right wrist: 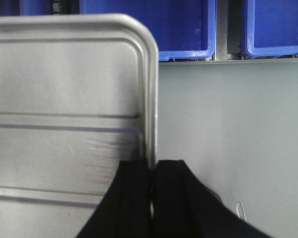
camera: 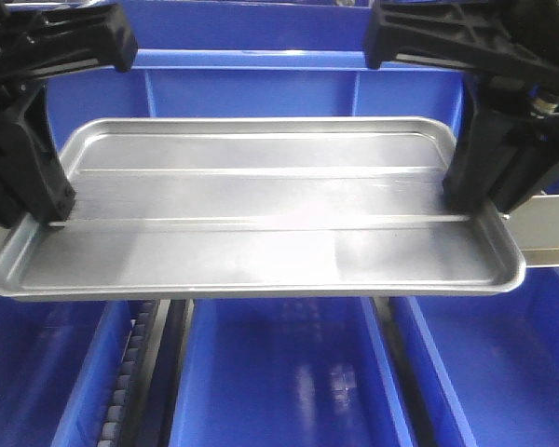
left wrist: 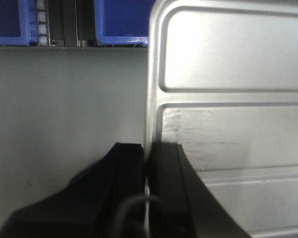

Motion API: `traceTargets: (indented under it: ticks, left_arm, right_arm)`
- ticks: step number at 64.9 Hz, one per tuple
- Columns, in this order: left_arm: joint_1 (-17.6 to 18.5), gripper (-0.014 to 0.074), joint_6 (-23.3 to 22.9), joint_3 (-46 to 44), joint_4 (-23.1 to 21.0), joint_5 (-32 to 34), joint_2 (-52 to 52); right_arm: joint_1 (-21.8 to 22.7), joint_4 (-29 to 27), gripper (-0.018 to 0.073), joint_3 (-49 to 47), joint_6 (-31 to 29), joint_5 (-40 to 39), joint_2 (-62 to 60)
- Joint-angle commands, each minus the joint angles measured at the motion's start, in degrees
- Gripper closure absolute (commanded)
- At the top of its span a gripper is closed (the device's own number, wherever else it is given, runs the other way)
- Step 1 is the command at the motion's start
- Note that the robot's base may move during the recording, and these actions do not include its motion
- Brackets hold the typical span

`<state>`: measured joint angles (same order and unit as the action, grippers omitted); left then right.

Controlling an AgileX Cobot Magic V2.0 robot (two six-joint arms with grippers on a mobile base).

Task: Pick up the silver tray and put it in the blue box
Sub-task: 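Hold the tray level in both grippers while driving to the blue bin, then push the tray forward with both grippers and lower it into the blue bin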

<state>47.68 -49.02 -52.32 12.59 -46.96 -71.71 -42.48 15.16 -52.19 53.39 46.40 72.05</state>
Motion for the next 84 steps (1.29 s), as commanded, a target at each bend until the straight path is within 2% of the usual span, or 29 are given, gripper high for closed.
traceTargets:
  ticks: [1,43,57,63,67,76,84]
  left_arm:
    - [0.27,0.0602,-0.38,-1.45,1.65,0.85,1.65]
    - [0.27,0.0602,-0.38,-1.45,1.65,1.30,1.65]
    - [-0.02,0.0602,-0.38,-1.45,1.87,5.07,1.65]
    - [-1.69,0.0602,-0.24,-2.28,-0.98,5.57,1.65]
    - [-3.91,0.0602,2.43,-3.41,-2.91,5.57,1.65]
    - [-10.56,0.0602,12.71,-7.75,-8.01,8.00,1.23]
    - [-14.58,0.0602,22.75,-13.57,-13.57,9.19,-1.21]
  right_arm:
    - [0.15,2.30,0.0502,-1.58,-0.18,-1.19,-1.69]
    - [0.15,2.30,0.0502,-1.58,-0.18,-1.53,-1.69]
    - [0.21,3.27,0.0502,-1.71,-0.29,-2.51,-1.69]
    - [0.79,2.64,0.0502,-3.78,-0.39,-1.90,-1.69]
    - [1.48,2.70,0.0502,-5.94,-2.15,-1.89,-1.34]
    - [5.87,2.50,0.0502,-12.80,-7.50,-3.65,2.00]
    - [7.18,0.71,0.0502,-21.05,-13.07,-3.84,5.42]
